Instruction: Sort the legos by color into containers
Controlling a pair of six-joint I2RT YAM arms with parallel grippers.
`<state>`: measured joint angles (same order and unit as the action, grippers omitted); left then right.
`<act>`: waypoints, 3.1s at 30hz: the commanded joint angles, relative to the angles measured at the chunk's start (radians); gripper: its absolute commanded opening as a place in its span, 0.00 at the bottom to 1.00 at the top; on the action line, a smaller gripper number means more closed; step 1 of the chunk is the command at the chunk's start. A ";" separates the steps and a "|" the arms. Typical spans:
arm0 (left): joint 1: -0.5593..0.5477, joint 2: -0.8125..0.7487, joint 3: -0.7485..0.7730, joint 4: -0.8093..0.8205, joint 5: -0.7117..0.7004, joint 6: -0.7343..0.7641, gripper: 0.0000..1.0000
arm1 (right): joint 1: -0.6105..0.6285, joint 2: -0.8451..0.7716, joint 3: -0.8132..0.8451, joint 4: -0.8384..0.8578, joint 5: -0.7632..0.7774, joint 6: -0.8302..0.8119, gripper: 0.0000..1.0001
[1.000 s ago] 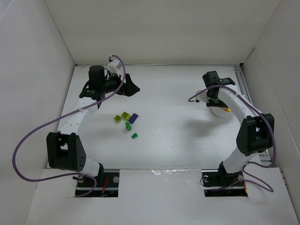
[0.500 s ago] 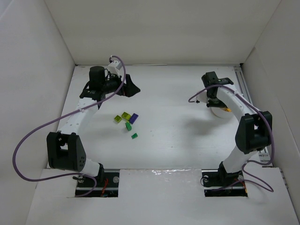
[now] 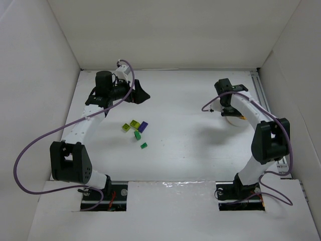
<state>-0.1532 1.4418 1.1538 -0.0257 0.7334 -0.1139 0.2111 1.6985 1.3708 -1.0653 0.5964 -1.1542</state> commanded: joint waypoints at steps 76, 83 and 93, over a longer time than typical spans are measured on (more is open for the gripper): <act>0.007 0.192 -0.123 -0.350 -0.456 0.642 0.69 | -0.007 -0.249 0.169 0.094 -0.972 0.674 0.50; 0.007 0.232 -0.092 -0.350 -0.456 0.642 0.63 | -0.007 -0.249 0.169 0.094 -0.963 0.674 0.50; 0.007 0.250 -0.092 -0.350 -0.427 0.660 0.47 | -0.016 -0.229 0.180 0.094 -0.963 0.665 0.51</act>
<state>-0.1448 1.6886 1.0286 -0.3733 0.2844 0.5251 0.2085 1.4734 1.5284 -1.0077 -0.3656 -0.4927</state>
